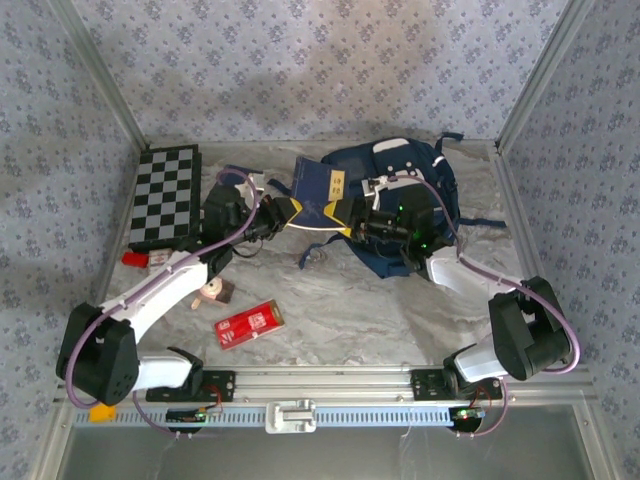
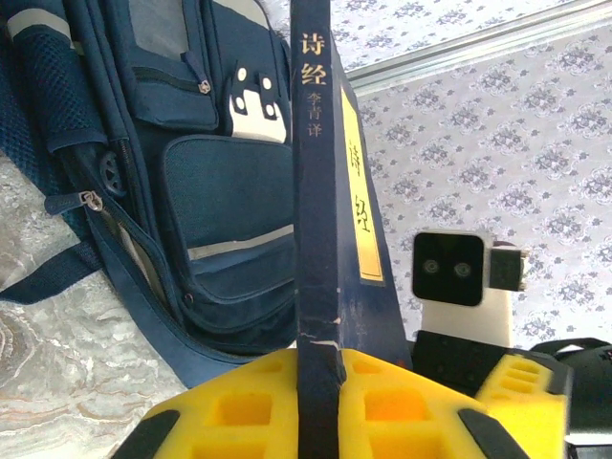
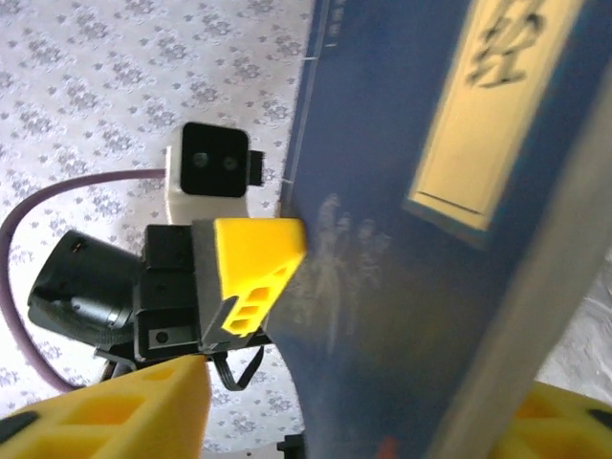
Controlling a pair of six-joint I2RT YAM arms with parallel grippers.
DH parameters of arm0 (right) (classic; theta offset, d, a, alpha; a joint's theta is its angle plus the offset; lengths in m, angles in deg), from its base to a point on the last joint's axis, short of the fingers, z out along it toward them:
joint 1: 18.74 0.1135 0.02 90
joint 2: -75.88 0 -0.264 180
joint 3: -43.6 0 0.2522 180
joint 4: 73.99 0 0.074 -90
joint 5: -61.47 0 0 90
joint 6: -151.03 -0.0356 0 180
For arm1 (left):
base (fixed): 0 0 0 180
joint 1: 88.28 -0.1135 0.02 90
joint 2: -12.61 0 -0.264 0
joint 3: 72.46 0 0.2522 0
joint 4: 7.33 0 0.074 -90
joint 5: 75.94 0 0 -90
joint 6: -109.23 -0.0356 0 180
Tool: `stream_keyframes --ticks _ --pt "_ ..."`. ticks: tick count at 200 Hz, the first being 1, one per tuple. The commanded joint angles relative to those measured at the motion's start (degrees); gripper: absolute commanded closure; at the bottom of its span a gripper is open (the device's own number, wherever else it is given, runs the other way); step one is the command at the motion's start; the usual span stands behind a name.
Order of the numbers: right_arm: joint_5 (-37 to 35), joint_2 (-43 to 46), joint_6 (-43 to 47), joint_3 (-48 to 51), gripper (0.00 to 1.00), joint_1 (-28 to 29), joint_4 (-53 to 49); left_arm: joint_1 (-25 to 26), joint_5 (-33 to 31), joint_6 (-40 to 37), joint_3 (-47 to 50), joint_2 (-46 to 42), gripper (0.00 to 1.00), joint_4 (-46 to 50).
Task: Pack books, pencil case, and school supplies into a backpack
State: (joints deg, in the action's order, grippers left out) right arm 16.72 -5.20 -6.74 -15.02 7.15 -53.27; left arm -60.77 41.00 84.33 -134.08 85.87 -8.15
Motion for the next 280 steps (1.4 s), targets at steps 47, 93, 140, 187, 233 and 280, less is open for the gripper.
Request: stream_keyframes --ticks 47,93,140,187,233,280 --pt "-2.05 0.98 8.46 -1.93 0.97 -0.67 -9.66 1.05 -0.08 -2.7 -2.35 -2.16 1.0 0.3" --pt "-6.67 6.52 18.14 -2.91 1.0 -2.18 -24.67 1.5 -1.48 -8.83 -4.98 -2.49 0.77 6.33" --pt "-11.55 16.25 25.76 -0.27 1.0 -7.77 -41.8 4.83 -7.2 -31.38 -10.29 -0.68 0.52 21.76" --pt "-14.05 26.7 30.18 1.93 1.0 -15.09 -57.45 12.88 -13.14 -51.13 -16.35 8.24 0.41 26.32" --pt "-17.47 37.58 31.28 2.35 1.0 -25.06 -72.27 19.6 -14.18 -63.03 -25.65 21.61 0.3 25.46" --pt "-20.67 42.11 33.75 1.65 1.0 -34.16 -82.58 24.54 -14.64 -70.42 -39.53 36.24 0.25 26.6"
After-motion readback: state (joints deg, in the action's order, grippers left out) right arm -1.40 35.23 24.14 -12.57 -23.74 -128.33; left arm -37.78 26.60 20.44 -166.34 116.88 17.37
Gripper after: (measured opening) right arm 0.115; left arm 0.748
